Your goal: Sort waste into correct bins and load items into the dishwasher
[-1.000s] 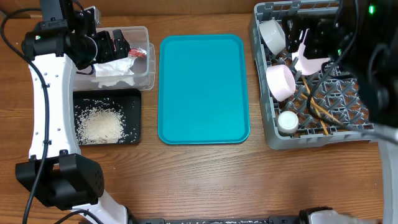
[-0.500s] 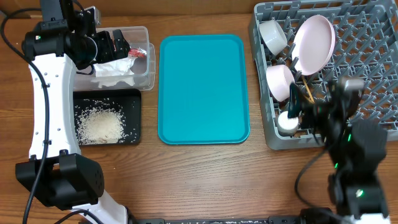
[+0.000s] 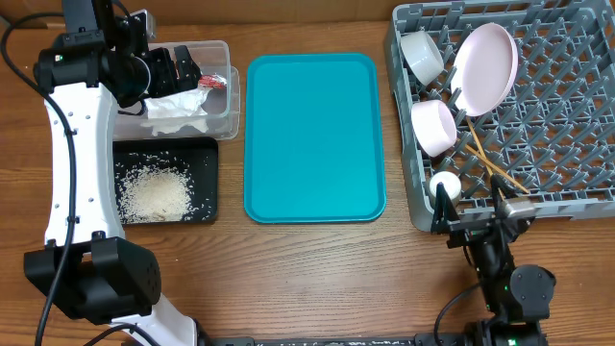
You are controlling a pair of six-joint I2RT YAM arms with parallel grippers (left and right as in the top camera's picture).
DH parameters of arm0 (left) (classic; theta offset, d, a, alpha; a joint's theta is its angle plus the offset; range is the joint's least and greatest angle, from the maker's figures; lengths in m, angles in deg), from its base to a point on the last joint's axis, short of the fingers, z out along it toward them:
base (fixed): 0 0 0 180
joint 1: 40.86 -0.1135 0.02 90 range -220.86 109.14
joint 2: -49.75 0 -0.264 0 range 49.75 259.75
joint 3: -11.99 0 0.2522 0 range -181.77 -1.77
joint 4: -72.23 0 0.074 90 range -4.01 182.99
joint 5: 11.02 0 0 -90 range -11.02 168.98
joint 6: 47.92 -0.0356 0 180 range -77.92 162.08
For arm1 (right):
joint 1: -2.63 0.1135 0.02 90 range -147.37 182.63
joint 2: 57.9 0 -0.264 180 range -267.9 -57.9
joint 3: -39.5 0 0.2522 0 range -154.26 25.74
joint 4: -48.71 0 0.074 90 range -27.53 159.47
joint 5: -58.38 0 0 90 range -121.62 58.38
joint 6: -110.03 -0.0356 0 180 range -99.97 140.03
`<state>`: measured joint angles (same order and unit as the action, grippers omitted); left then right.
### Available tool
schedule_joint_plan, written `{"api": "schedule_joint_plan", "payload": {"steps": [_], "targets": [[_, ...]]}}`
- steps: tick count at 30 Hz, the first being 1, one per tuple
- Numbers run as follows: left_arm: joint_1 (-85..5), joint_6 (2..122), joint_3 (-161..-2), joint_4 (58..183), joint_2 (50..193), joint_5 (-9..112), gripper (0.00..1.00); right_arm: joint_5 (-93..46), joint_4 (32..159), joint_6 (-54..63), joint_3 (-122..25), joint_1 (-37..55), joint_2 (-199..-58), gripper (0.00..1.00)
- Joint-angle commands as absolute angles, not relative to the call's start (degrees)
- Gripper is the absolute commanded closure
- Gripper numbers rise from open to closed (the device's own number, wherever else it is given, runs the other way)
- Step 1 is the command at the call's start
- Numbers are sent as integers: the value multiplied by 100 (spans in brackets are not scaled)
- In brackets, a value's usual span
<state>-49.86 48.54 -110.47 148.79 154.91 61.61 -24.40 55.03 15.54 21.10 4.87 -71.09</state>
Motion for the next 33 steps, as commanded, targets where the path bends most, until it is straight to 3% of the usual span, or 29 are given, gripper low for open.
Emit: {"api": "schedule_joint_plan", "payload": {"steps": [1,14,33], "targets": [[-4984,4786,-11130,14877,15323,6157,0,-2448,5505,1530,2352,487,-6862,0],[-4984,4788,-11130,14877,15323,6157,0,-2450,6331,1532,2530,487,-5815,0],[-4984,4788,-11130,14877,15323,6157,0,-2450,6646,1532,2530,485,-5806,0]]}}
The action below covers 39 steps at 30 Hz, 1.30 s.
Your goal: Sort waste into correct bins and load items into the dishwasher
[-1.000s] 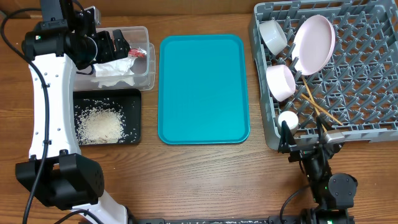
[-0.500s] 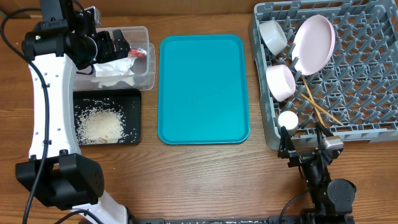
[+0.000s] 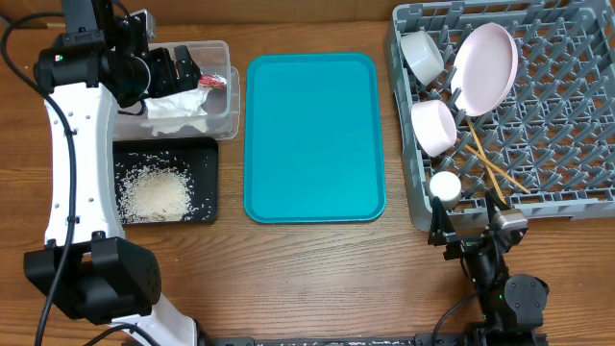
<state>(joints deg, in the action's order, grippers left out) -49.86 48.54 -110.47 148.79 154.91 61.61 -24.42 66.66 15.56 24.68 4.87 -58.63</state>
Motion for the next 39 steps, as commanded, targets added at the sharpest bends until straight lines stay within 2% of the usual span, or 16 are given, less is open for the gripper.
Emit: {"api": "schedule_joint_plan", "payload": {"steps": [1,23,35,39], "targets": [[-4984,4788,-11130,14877,15323,6155,0,-2450,6646,1532,2530,485,-5806,0],[-4857,4788,-11130,14877,15143,6157,0,-2450,6646,1532,2530,485,-5806,0],[-4638,4683,-10709,14987,13316,7778,0,-2450,6648,1532,2530,485,-5806,0],[-4647,4371,-9775,14302,12516,7768,0,-2450,6646,1532,2530,485,-5806,0]]}}
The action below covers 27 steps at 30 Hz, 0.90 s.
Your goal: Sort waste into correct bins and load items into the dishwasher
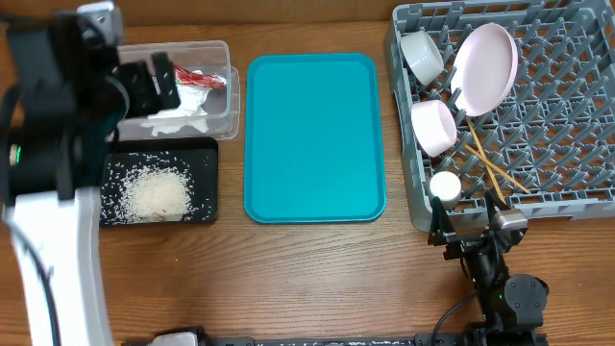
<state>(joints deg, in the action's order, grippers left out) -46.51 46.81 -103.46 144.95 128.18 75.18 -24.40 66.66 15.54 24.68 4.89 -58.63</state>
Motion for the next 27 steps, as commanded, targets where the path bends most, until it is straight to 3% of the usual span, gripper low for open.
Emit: {"api": "schedule_joint_plan", "payload": {"steps": [1,15,27], "targets": [[-4647,4331,-9395,13951,12271,7754,0,-2450,6646,1532,2530,485,-5806,0],[-4645,4556,-4047,9999,8645,7746,0,-2450,6646,1532,2530,485,-5806,0],[-4632,4991,-1214,8329,6147,7741,0,-2450,6646,1532,2530,485,-5806,0]]}}
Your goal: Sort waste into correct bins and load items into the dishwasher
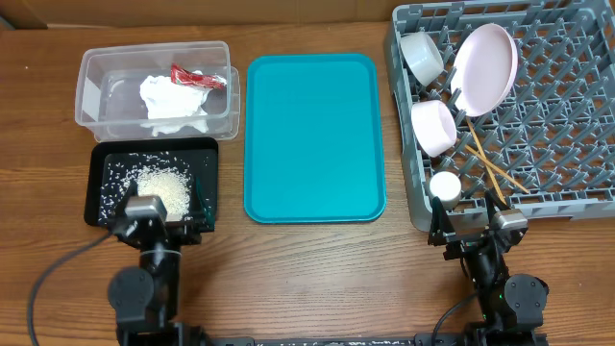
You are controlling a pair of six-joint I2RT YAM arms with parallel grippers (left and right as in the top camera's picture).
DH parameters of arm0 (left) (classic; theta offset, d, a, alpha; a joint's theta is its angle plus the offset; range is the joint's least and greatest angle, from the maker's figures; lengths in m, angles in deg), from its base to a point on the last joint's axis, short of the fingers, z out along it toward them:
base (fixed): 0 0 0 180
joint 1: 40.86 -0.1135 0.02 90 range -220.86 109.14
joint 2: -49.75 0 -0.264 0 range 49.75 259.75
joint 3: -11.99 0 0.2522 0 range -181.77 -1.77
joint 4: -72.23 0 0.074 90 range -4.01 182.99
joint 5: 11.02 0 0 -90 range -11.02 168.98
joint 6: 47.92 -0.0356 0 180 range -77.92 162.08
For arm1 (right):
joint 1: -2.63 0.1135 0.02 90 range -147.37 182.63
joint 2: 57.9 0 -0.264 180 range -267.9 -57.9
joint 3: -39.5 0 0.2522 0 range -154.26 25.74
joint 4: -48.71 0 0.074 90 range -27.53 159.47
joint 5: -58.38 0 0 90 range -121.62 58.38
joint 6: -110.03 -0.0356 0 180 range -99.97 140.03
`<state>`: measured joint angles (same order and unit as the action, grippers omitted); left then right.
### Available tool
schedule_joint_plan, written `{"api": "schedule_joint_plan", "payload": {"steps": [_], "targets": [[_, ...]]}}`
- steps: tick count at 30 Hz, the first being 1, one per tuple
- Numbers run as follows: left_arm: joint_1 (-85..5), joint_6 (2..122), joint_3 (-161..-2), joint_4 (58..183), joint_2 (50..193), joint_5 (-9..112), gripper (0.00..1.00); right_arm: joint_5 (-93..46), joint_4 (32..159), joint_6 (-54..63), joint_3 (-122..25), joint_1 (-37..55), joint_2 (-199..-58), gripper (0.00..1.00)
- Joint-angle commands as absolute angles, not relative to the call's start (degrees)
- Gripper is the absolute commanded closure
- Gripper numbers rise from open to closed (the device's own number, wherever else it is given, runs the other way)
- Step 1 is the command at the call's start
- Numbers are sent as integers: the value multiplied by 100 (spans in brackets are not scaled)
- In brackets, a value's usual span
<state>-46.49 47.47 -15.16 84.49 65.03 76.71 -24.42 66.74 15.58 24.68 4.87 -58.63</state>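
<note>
A clear bin [91, 96] at the back left holds crumpled white paper [173, 96] and a red wrapper [197, 77]. In front of it a black tray [96, 207] carries loose rice [159, 185]. The grey dish rack [557, 144] on the right holds a white bowl [421, 53], a pink plate [485, 67], a pink bowl [434, 125], chopsticks [490, 163] and a white cup [445, 185]. My left gripper [144, 207] sits low at the black tray's front edge. My right gripper [480, 226] sits at the rack's front edge. Neither one's jaws can be made out from above.
A teal serving tray [312, 135] lies bare in the middle of the wooden table, between the bins and the rack. Both arms are folded at the table's front edge.
The left arm, which was raised over the clear bin and black tray, is now folded down at the table's front. The bin and tray show in full. The right arm has not moved.
At first my left gripper hung over the clear bin and my right gripper stood against the rack by the white cup. The right arm then sat slightly further back. The left arm rose away from the bin and now rests at the front.
</note>
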Motion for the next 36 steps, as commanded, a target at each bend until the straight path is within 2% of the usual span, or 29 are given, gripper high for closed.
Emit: {"api": "schedule_joint_plan", "payload": {"steps": [1,12,18,36], "targets": [[-4621,5002,-1116,8307,6029,7741,0,-2450,6646,1532,2530,485,-5806,0],[-4566,4980,-302,8272,5013,7794,0,-2450,6646,1532,2530,485,-5806,0],[-4553,4980,-204,9057,4991,7796,0,-2450,6646,1532,2530,487,-5806,0],[-4542,4983,-204,9041,5004,7792,0,-2450,6646,1532,2530,485,-5806,0]]}}
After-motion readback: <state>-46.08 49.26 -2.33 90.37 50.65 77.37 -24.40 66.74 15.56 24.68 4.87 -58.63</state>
